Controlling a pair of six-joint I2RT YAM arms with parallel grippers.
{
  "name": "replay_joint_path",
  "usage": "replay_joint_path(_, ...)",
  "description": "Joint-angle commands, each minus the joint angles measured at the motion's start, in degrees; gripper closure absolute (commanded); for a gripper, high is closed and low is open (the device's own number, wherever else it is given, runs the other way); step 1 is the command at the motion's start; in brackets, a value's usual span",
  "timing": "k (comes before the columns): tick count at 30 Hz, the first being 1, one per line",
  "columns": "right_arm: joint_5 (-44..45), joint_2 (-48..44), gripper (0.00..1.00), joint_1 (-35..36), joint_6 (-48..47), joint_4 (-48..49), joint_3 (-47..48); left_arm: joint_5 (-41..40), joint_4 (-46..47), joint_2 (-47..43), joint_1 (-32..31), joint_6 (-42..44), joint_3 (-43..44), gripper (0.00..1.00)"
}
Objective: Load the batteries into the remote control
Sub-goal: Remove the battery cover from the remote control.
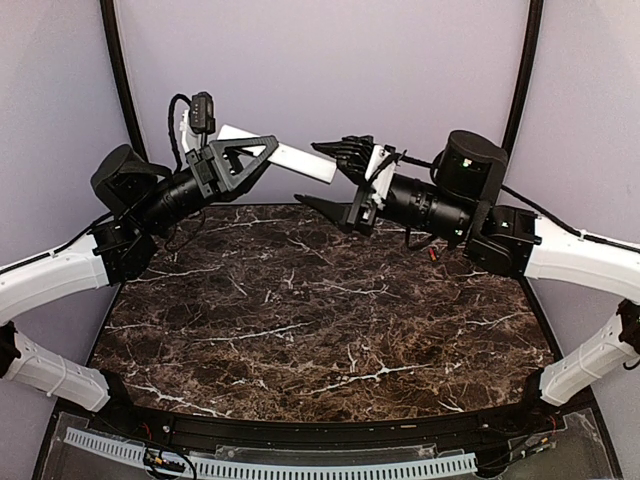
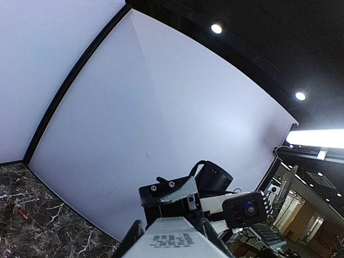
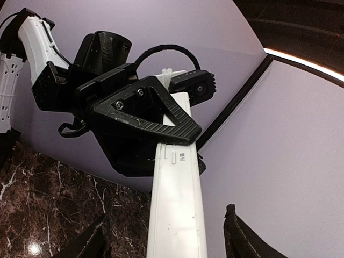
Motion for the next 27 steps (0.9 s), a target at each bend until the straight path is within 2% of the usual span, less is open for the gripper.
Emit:
replay_joint_path(1, -2.00, 0.31, 0.39, 0.19, -0.29, 3.36, 1.85, 1.06, 2.22, -0.33, 0.27, -0.21, 1.30, 1.00)
replay_joint_path(3, -2.55, 0.63, 0.49, 0.23, -0.49, 3.32, 2.31, 1.07, 2.36, -0.29, 0.29, -0.33, 1.36, 1.00)
replay_joint_path(8, -1.97, 1.46, 0.62, 0.18, -0.78, 3.20, 2.85, 1.28, 2.58, -0.37, 0.23, -0.61, 1.37, 1.00)
replay_joint_path(12, -1.49, 1.45, 0.79, 0.30, -0.38, 3.95, 2.63, 1.34, 2.62, -0.29, 0.25, -0.81, 1.11, 1.00)
replay_joint_path(18, -0.22, 2.32, 0.94, 0.35, 0.76, 5.36, 2.70, 1.47, 4.53, -0.23, 0.23, -0.99, 0.66, 0.99)
replay_joint_path(19, 0.08, 2.48, 0.95, 0.37, 1.31, 6.09, 2.70, 1.49, 4.48, -0.12, 0.23, -0.95, 0.71, 0.95)
replay_joint_path(20, 0.83, 2.74, 0.97, 0.42, 1.89, 6.92, 2.70, 1.49, 4.51, 0.07, 0.23, -1.01, 0.71, 0.77)
replay_joint_path(21, 1.83, 2.95, 0.99, 0.43, 2.46, 8.24, 2.70, 1.32, 4.59, 0.16, 0.23, -1.22, 0.65, 0.68)
replay_joint_path(22, 2.88, 3.17, 1.00, 0.43, 2.98, 9.54, 2.58, 1.01, 4.65, 0.27, 0.23, -1.32, 0.39, 0.52)
replay_joint_path(24, 4.96, 3.52, 1.00, 0.51, 3.58, 12.24, 2.38, 0.18, 4.59, 0.28, 0.23, -1.44, 0.13, 0.39)
replay_joint_path(27, 5.28, 3.97, 1.00, 0.51, 4.00, 14.06, 2.44, -0.79, 4.45, 0.59, 0.23, -1.84, -0.10, 0.35)
